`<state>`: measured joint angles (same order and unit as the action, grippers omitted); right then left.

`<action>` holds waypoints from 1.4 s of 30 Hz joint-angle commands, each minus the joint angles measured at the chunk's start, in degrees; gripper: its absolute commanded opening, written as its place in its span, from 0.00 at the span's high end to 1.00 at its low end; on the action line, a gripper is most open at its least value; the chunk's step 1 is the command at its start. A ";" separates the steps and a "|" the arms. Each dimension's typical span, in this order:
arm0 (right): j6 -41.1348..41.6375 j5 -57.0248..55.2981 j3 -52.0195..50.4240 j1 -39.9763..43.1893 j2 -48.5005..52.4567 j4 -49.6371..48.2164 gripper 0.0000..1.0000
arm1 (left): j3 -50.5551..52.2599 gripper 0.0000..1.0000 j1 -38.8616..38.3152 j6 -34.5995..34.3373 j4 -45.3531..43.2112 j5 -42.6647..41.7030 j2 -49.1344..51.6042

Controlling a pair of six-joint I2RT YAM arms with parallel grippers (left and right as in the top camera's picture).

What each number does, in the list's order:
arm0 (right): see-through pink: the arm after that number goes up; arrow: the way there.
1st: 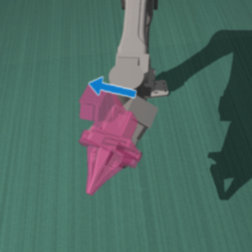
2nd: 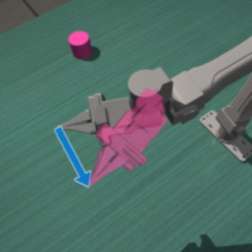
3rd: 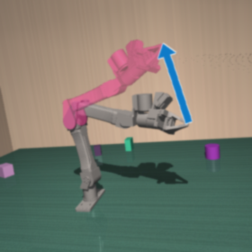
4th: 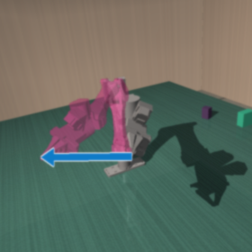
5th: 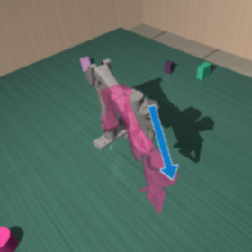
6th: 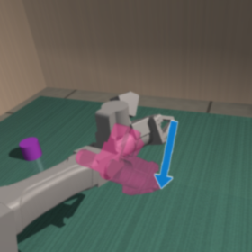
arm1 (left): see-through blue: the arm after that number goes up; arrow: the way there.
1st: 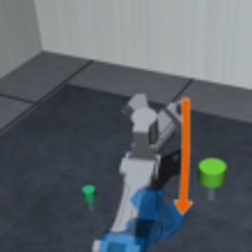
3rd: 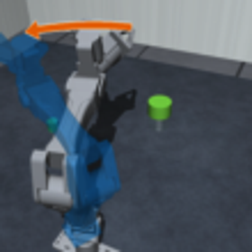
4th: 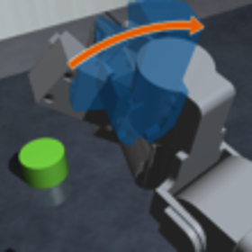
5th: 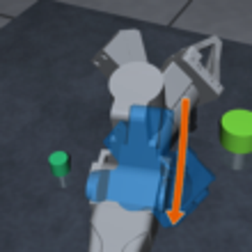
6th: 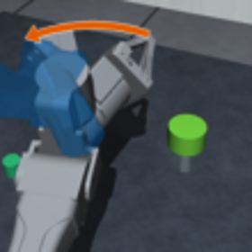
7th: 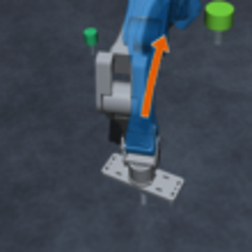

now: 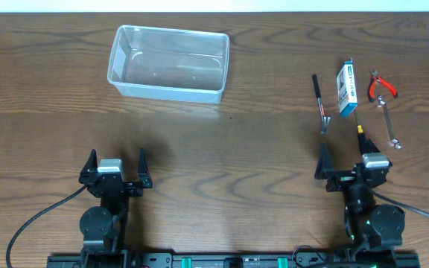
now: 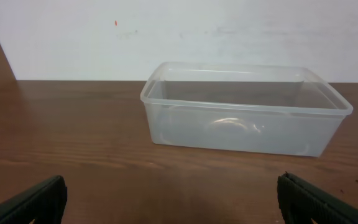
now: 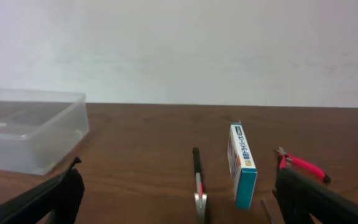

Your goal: Pack container

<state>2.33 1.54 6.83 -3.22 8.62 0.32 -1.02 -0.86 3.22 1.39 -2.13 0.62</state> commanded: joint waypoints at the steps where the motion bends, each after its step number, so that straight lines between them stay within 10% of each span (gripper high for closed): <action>1: -1.33 0.26 1.99 0.48 3.19 -0.42 0.01 | 0.76 0.02 -0.13 0.35 1.95 2.16 -0.31; 19: -1.31 0.44 2.12 0.48 12.11 -10.69 0.01 | 0.76 0.02 -0.13 0.13 -0.26 2.19 -0.31; 26: -1.33 0.42 6.78 0.48 16.59 -13.35 0.01 | 0.72 0.02 -0.13 -12.13 -16.00 2.16 -0.31; 42: -3.26 5.57 64.17 0.48 58.75 13.00 0.01 | -24.96 0.02 -0.13 -13.42 -10.91 2.78 18.40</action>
<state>0.60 4.38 60.97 -3.22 61.76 10.15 -18.24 -0.86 -13.21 -11.05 -0.16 12.69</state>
